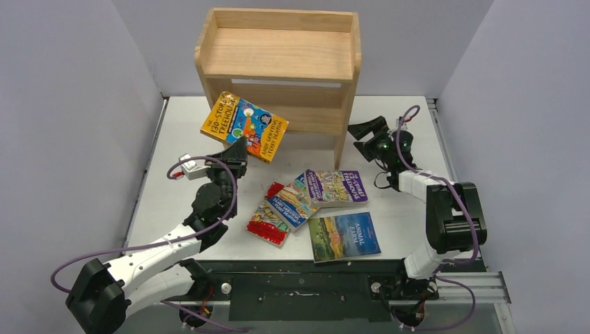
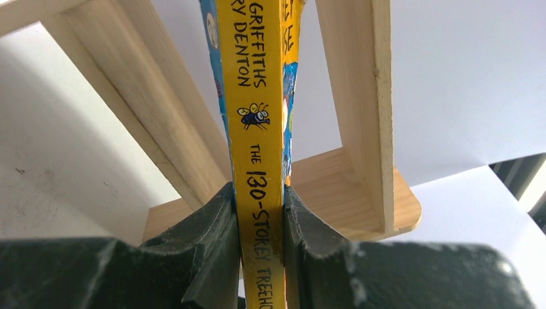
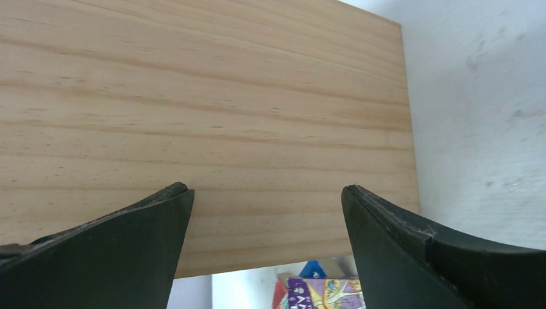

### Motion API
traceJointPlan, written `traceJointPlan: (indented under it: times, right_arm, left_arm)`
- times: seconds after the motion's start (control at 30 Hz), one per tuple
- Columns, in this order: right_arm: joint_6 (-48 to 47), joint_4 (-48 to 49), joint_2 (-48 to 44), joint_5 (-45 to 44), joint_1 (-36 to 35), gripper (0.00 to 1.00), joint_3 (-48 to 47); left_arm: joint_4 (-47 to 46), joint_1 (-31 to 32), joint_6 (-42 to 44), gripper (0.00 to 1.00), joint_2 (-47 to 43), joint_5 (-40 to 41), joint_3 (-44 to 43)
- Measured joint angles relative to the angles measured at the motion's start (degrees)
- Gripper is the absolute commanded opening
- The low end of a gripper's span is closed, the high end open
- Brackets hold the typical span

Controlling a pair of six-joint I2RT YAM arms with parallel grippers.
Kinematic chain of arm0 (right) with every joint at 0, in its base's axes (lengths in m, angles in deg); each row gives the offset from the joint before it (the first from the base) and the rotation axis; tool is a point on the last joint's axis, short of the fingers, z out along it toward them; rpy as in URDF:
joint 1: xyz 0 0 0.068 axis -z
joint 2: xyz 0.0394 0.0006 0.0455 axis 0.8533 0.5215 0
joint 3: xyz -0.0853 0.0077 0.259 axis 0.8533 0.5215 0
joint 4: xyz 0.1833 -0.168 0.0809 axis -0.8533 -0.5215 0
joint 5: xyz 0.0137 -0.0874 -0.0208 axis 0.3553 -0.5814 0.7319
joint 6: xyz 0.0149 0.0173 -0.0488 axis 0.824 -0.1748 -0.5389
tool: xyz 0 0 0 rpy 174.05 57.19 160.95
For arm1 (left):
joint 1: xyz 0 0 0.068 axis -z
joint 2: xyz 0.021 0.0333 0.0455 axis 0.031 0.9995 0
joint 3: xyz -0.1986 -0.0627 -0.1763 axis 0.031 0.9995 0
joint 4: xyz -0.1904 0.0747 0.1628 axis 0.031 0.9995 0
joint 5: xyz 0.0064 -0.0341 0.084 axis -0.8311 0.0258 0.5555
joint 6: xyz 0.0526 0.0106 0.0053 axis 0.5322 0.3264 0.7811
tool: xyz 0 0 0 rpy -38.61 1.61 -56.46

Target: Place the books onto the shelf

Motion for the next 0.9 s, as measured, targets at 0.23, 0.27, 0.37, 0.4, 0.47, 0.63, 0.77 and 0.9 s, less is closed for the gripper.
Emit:
traceJointPlan:
  times: [0.23,0.27,0.37,0.4,0.47,0.63,0.77,0.9]
  right_arm:
    - [4.11,3.13,-0.11,-2.05,-6.93,0.90,2.16]
    - [4.17,3.04,-0.31,-2.05,-7.48,0.90,2.19]
    - [4.00,2.62,-1.62,-2.05,-7.56,0.90,2.19]
    - [3.78,2.58,-2.29,-2.08,-7.48,0.90,2.19]
    - [3.37,2.38,-3.96,-2.05,-7.23,0.90,2.19]
    - [1.81,0.76,-8.02,-1.81,-5.29,0.90,2.86]
    - [-0.52,-3.15,-11.85,-1.81,-2.60,0.90,4.17]
    - [-2.56,-6.36,-15.21,-1.77,-0.33,0.90,5.20]
  left_arm:
    - [2.80,-1.27,-4.90,0.00,-1.01,3.48,0.70]
    - [3.10,-1.27,-5.79,0.00,-1.01,3.67,0.72]
    - [3.45,-1.25,-7.93,0.00,-0.74,3.58,0.74]
    - [3.45,-1.25,-8.76,0.00,-0.50,3.48,0.74]
    - [3.32,-1.25,-10.19,0.00,0.46,3.34,0.74]
    - [2.54,-1.86,-10.97,0.00,4.61,2.91,0.74]
    - [2.51,-5.90,-11.43,0.00,6.91,0.98,0.74]
    - [1.29,-10.01,-12.26,0.00,9.86,-0.11,0.20]
